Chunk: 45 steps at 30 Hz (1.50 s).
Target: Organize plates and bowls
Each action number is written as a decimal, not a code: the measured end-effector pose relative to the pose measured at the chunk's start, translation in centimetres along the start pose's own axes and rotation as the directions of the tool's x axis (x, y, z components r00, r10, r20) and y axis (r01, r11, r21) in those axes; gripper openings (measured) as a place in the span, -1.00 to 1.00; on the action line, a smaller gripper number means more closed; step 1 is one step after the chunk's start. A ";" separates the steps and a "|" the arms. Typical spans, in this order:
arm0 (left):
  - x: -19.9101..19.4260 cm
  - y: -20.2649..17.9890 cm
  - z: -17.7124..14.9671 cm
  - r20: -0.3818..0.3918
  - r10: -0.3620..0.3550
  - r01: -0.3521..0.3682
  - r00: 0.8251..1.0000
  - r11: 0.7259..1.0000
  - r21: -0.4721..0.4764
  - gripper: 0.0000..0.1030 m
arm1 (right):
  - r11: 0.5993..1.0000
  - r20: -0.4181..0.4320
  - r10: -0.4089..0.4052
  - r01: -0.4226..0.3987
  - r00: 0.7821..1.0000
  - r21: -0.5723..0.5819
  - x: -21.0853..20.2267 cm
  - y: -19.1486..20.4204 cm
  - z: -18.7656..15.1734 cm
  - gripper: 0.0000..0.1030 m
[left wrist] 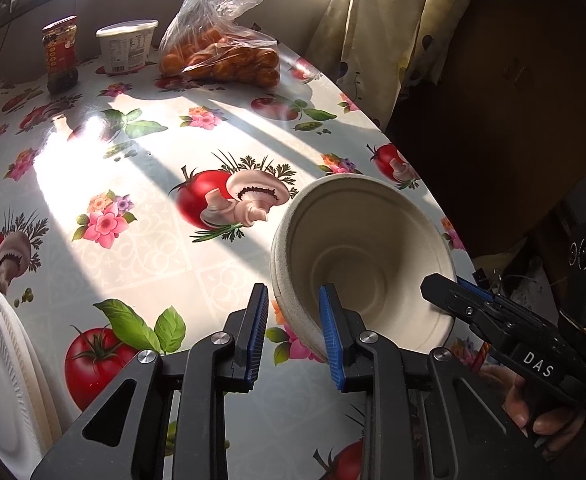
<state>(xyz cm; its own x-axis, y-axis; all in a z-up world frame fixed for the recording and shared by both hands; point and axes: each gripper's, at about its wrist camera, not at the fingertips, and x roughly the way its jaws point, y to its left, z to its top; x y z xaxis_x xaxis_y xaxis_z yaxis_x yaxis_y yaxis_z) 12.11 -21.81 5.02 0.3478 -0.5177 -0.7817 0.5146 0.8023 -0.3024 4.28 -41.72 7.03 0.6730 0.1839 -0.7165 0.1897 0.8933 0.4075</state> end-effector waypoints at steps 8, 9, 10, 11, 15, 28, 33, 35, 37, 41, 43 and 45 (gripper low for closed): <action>0.0 0.0 0.0 0.003 0.000 0.000 1.000 1.000 -0.003 -0.56 | 1.000 0.001 0.000 0.000 1.000 0.000 0.0 0.0 0.0 -0.45; 0.0 0.0 0.0 0.003 0.000 0.000 1.000 1.000 -0.004 -0.57 | 1.000 0.001 0.001 -0.001 1.000 0.000 0.0 0.0 0.0 -0.45; 0.0 0.1 0.0 0.003 -0.001 0.001 1.000 1.000 -0.006 -0.58 | 1.000 0.001 0.001 -0.001 1.000 0.000 0.0 0.0 0.0 -0.45; 0.0 0.1 0.0 0.004 0.000 0.000 1.000 1.000 -0.005 -0.58 | 1.000 0.000 -0.001 0.001 1.000 -0.001 0.0 0.0 0.0 -0.45; 0.0 0.1 0.1 0.003 -0.002 0.002 1.000 1.000 -0.006 -0.58 | 1.000 0.000 -0.003 0.003 1.000 -0.002 0.0 0.1 0.0 -0.46; -0.9 0.5 0.4 0.021 0.005 -0.005 1.000 1.000 -0.024 -0.58 | 1.000 -0.003 0.009 -0.009 1.000 -0.014 -0.1 0.6 0.0 -0.46; -1.6 0.8 0.4 0.034 0.012 -0.011 0.999 0.999 -0.034 -0.58 | 0.999 -0.005 0.017 -0.017 1.000 -0.030 -0.3 1.3 0.4 -0.46; -2.0 0.9 0.4 0.039 0.018 -0.016 0.999 0.999 -0.039 -0.58 | 0.999 -0.008 0.022 -0.023 1.000 -0.036 -0.3 1.7 0.6 -0.46; -2.5 1.1 0.3 0.047 0.023 -0.021 0.999 0.999 -0.045 -0.58 | 0.999 -0.015 0.027 -0.027 1.000 -0.040 -0.3 2.0 0.6 -0.46; -3.5 1.7 0.2 0.062 0.036 -0.032 0.997 0.997 -0.064 -0.58 | 0.997 -0.018 0.045 -0.046 0.999 -0.061 -0.2 3.1 0.8 -0.46; -3.9 2.1 0.0 0.069 0.044 -0.038 0.997 0.996 -0.076 -0.58 | 0.996 -0.023 0.054 -0.055 0.998 -0.072 -0.1 3.6 0.9 -0.46; -4.3 2.5 -0.1 0.074 0.051 -0.044 0.996 0.995 -0.090 -0.58 | 0.995 -0.028 0.063 -0.065 0.998 -0.081 0.0 4.0 1.0 -0.46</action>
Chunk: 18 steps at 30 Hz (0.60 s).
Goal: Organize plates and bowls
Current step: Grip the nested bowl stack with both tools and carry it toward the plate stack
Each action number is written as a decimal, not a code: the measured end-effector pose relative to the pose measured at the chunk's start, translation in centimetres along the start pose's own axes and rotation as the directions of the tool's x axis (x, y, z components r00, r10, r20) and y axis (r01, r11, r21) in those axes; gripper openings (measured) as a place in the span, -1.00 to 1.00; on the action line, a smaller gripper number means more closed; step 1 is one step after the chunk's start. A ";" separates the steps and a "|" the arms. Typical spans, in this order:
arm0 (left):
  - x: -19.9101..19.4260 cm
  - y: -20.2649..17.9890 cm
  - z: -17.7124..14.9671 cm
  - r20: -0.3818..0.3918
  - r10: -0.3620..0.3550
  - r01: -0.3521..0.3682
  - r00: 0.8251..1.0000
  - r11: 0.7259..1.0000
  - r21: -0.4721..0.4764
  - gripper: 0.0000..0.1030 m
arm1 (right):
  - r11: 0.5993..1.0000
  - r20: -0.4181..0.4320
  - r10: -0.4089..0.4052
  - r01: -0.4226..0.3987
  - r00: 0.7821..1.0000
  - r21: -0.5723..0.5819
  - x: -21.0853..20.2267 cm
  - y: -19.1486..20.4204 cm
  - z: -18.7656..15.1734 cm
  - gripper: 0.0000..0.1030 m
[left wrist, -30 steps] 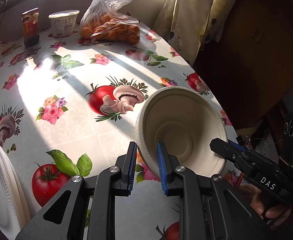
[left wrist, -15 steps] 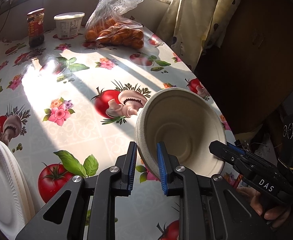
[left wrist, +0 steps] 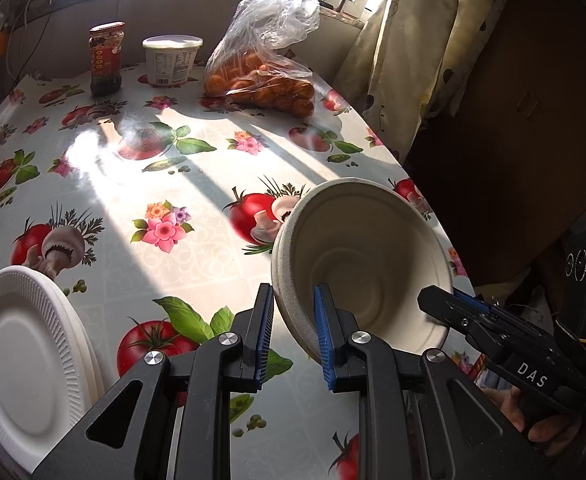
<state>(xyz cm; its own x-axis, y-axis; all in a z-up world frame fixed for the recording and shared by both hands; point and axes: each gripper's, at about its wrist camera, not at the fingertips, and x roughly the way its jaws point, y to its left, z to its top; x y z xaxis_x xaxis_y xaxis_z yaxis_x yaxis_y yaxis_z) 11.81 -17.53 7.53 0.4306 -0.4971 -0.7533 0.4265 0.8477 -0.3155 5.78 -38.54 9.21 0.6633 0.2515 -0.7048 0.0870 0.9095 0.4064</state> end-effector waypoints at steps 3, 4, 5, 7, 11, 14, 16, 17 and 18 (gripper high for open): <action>-0.5 0.5 -0.1 0.007 0.011 -0.011 1.000 1.000 -0.010 -0.58 | 1.000 -0.011 0.013 -0.013 1.000 -0.007 0.3 0.6 0.1 -0.46; -0.7 0.8 -0.1 0.011 0.015 -0.015 1.000 1.000 -0.014 -0.58 | 1.000 -0.014 0.017 -0.017 1.000 -0.012 0.4 0.9 0.1 -0.46; -0.9 1.0 -0.2 0.015 0.019 -0.019 1.000 1.000 -0.019 -0.58 | 1.000 -0.018 0.020 -0.020 1.000 -0.019 0.6 1.2 0.1 -0.46; -1.2 1.5 -0.3 0.019 0.028 -0.028 0.999 0.999 -0.031 -0.58 | 0.999 -0.026 0.026 -0.027 0.999 -0.033 0.8 1.7 0.1 -0.46; -2.0 2.3 -0.5 0.032 0.044 -0.042 0.999 0.998 -0.052 -0.58 | 0.998 -0.037 0.045 -0.047 0.998 -0.052 1.3 2.7 0.3 -0.46; -2.7 2.9 -0.7 0.046 0.058 -0.055 0.997 0.996 -0.065 -0.58 | 0.996 -0.045 0.063 -0.066 0.997 -0.064 1.6 3.5 0.3 -0.46; -3.2 3.4 -0.8 0.052 0.068 -0.064 0.996 0.995 -0.077 -0.58 | 0.994 -0.051 0.074 -0.078 0.996 -0.075 1.7 4.1 0.4 -0.46; -3.4 3.7 -0.9 0.055 0.073 -0.069 0.996 0.994 -0.081 -0.58 | 0.993 -0.054 0.080 -0.084 0.995 -0.081 1.8 4.4 0.4 -0.46; -3.6 4.0 -1.0 0.058 0.078 -0.073 0.995 0.994 -0.087 -0.58 | 0.992 -0.057 0.084 -0.089 0.995 -0.086 1.9 4.7 0.4 -0.46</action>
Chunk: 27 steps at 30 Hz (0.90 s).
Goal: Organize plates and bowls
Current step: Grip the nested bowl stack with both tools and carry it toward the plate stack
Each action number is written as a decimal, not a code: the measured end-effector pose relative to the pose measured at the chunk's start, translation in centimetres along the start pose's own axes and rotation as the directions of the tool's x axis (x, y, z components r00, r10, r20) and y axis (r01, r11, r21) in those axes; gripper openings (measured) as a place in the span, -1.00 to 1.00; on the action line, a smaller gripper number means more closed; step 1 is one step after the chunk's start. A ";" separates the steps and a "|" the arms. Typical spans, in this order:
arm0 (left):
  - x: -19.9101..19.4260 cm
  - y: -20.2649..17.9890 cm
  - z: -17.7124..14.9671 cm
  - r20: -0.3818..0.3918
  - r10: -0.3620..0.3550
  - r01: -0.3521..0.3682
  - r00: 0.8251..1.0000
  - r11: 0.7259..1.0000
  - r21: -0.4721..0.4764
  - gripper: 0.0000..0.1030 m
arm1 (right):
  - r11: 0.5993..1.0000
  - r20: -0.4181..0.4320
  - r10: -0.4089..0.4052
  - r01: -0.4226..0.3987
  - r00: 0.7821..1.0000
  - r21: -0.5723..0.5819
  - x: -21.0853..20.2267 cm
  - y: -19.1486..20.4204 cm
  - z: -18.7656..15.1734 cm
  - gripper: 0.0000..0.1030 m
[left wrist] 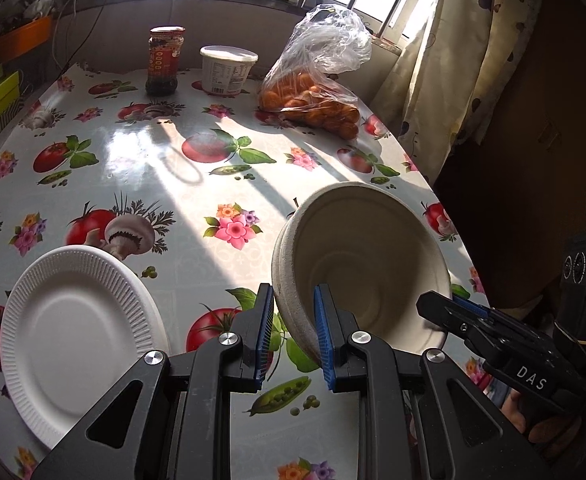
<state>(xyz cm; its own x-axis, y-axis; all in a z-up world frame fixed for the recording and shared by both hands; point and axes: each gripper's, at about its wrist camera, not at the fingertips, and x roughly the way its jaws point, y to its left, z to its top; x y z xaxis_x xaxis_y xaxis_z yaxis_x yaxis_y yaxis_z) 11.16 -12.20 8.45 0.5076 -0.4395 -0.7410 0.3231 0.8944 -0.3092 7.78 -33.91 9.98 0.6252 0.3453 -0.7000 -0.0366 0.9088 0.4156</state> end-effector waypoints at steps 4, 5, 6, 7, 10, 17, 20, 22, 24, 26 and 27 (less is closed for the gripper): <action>-0.8 1.2 -0.2 0.011 0.019 -0.019 1.000 1.000 -0.022 -0.58 | 0.999 -0.013 0.022 -0.022 1.000 -0.023 0.6 1.2 0.2 -0.46; -1.0 1.5 -0.3 0.014 0.024 -0.024 1.000 0.999 -0.028 -0.58 | 0.999 -0.016 0.026 -0.027 1.000 -0.029 0.8 1.5 0.3 -0.46; -1.2 1.8 -0.4 0.017 0.029 -0.029 0.999 0.999 -0.034 -0.58 | 0.999 -0.020 0.030 -0.031 0.999 -0.033 1.0 1.8 0.4 -0.46; -1.4 2.1 -0.5 0.020 0.035 -0.034 0.999 0.999 -0.039 -0.58 | 0.999 -0.024 0.035 -0.036 0.999 -0.038 1.1 2.1 0.4 -0.46; -2.0 3.1 -0.7 0.028 0.053 -0.052 0.998 0.997 -0.056 -0.58 | 0.997 -0.036 0.052 -0.054 0.998 -0.055 1.7 3.1 0.6 -0.46; -3.7 5.5 -1.4 0.051 0.094 -0.089 0.994 0.990 -0.106 -0.58 | 0.990 -0.067 0.093 -0.099 0.993 -0.096 3.1 5.8 0.7 -0.46; -4.4 6.5 -1.7 0.058 0.115 -0.107 0.992 0.986 -0.125 -0.58 | 0.987 -0.081 0.112 -0.120 0.990 -0.107 3.8 6.9 0.7 -0.46; -4.8 7.3 -1.9 0.061 0.129 -0.119 0.990 0.983 -0.137 -0.58 | 0.984 -0.088 0.121 -0.131 0.989 -0.118 4.2 7.8 0.7 -0.46; -5.2 8.1 -2.1 0.063 0.141 -0.130 0.988 0.980 -0.152 -0.58 | 0.981 -0.095 0.128 -0.140 0.987 -0.132 4.7 8.6 0.7 -0.46; -5.5 8.8 -2.3 0.064 0.152 -0.139 0.986 0.976 -0.167 -0.58 | 0.978 -0.101 0.138 -0.151 0.985 -0.144 5.1 9.6 0.7 -0.46; -5.8 9.1 -2.4 0.066 0.156 -0.143 0.986 0.975 -0.173 -0.58 | 0.976 -0.105 0.140 -0.155 0.985 -0.150 5.3 10.0 0.7 -0.46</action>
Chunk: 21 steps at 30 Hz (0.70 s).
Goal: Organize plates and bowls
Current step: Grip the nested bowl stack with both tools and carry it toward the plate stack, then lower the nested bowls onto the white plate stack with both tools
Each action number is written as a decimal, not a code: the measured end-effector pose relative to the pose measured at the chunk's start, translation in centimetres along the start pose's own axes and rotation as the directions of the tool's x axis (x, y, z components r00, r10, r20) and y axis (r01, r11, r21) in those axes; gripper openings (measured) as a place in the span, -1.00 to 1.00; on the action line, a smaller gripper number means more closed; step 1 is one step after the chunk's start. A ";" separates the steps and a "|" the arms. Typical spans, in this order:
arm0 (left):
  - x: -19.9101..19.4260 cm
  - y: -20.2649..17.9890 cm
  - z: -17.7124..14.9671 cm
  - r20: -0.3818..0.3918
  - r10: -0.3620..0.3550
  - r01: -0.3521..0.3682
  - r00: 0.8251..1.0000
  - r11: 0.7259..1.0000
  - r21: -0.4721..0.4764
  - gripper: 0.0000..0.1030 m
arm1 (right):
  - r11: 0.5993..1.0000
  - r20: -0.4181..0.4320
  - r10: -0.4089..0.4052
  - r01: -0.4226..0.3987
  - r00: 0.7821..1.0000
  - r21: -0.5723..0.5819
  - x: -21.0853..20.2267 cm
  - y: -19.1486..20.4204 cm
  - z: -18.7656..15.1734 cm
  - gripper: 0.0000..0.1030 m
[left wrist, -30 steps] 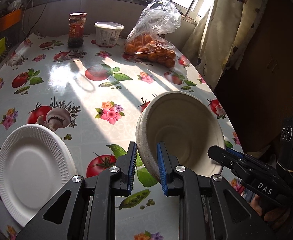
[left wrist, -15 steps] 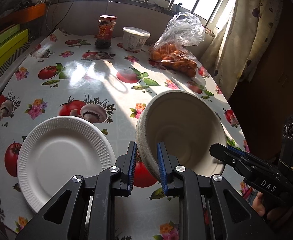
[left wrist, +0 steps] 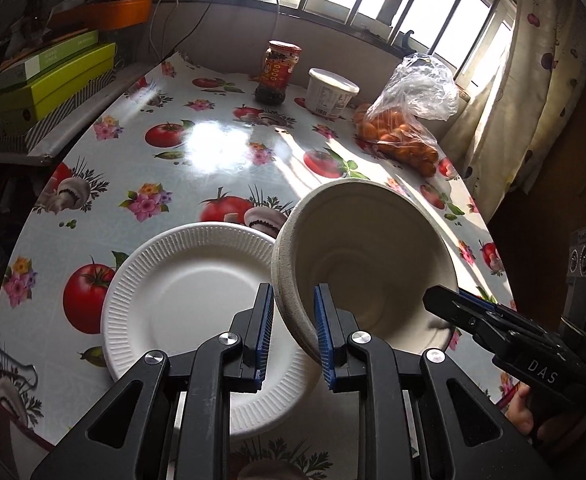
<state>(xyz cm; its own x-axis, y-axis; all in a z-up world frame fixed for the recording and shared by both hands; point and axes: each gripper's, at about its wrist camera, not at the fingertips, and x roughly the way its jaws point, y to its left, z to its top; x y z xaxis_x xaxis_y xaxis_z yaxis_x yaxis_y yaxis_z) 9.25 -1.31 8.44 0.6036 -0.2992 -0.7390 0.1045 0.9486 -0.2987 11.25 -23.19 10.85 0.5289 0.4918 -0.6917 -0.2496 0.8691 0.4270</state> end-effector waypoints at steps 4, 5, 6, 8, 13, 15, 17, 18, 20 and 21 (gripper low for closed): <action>-0.6 1.5 -0.1 0.008 0.018 -0.018 1.000 1.000 -0.022 -0.58 | 1.000 -0.015 0.021 -0.021 1.000 -0.014 1.0 1.3 0.3 -0.46; -0.8 1.9 -0.1 0.011 0.022 -0.022 1.000 0.999 -0.030 -0.58 | 0.999 -0.019 0.027 -0.028 0.999 -0.019 1.2 1.5 0.3 -0.46; -1.0 2.3 -0.2 0.015 0.026 -0.025 1.000 0.999 -0.038 -0.58 | 0.999 -0.023 0.031 -0.032 0.999 -0.025 1.4 1.9 0.4 -0.46; -1.2 3.1 -0.1 0.019 0.038 -0.037 0.999 0.998 -0.051 -0.58 | 0.998 -0.030 0.038 -0.039 0.999 -0.040 2.0 2.6 0.5 -0.46; -1.5 4.8 -0.3 0.019 0.064 -0.062 0.998 0.995 -0.082 -0.58 | 0.996 -0.052 0.059 -0.062 0.997 -0.059 3.4 4.1 0.7 -0.46; -1.6 5.4 -0.4 0.016 0.076 -0.074 0.997 0.993 -0.095 -0.58 | 0.995 -0.063 0.065 -0.069 0.996 -0.067 4.0 4.5 0.8 -0.46; -1.7 5.9 -0.5 0.014 0.085 -0.084 0.996 0.991 -0.103 -0.58 | 0.995 -0.075 0.069 -0.074 0.995 -0.072 4.6 4.9 0.8 -0.46; -1.7 6.2 -0.5 0.015 0.088 -0.086 0.996 0.990 -0.110 -0.58 | 0.994 -0.080 0.073 -0.078 0.994 -0.073 4.9 5.1 0.8 -0.46; -1.8 6.8 -0.6 0.014 0.093 -0.090 0.996 0.988 -0.121 -0.58 | 0.993 -0.089 0.078 -0.085 0.993 -0.078 5.3 5.4 0.8 -0.46; -1.8 7.0 -0.6 0.013 0.095 -0.092 0.995 0.988 -0.126 -0.58 | 0.993 -0.094 0.079 -0.087 0.992 -0.079 5.6 5.5 0.7 -0.46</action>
<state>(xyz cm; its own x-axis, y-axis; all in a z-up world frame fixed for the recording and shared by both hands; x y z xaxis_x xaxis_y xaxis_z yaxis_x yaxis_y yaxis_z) 8.40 5.76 7.28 0.6213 -0.2064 -0.7559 -0.0525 0.9515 -0.3030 13.41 -15.67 9.79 0.4286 0.5621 -0.7074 -0.3577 0.8245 0.4385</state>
